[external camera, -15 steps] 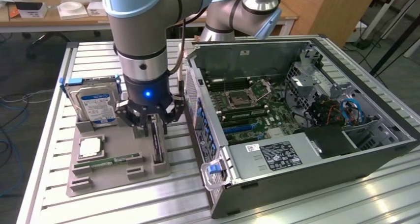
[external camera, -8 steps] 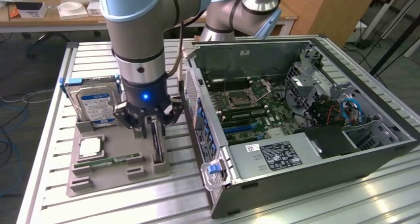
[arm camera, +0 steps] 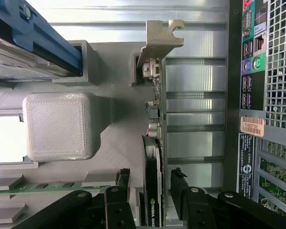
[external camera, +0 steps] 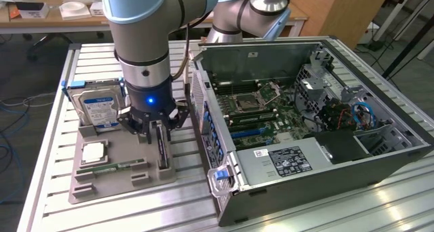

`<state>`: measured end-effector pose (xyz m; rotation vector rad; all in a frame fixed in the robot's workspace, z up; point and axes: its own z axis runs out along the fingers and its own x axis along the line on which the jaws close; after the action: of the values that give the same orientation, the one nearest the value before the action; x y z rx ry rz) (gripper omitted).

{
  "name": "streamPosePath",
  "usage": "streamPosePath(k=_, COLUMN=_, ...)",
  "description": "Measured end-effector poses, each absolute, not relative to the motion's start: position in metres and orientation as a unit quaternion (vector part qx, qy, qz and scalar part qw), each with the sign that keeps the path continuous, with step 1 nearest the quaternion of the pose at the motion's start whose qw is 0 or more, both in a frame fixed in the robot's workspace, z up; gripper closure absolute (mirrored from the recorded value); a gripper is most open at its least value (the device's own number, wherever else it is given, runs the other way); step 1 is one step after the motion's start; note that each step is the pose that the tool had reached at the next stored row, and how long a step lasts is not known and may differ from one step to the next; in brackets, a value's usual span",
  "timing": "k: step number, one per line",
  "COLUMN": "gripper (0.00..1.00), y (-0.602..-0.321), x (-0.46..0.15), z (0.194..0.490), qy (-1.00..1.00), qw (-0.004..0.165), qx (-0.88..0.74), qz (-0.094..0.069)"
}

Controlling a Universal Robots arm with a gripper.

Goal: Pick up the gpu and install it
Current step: 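Pick up the gpu and move the gpu toward the slot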

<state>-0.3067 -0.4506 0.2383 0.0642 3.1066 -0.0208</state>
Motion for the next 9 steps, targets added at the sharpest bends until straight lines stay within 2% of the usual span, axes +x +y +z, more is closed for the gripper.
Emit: streamPosePath(k=9, gripper=0.53, y=-0.4506, x=-0.3056, z=0.2380, qy=1.000, qw=0.017, qx=0.021, qz=-0.007)
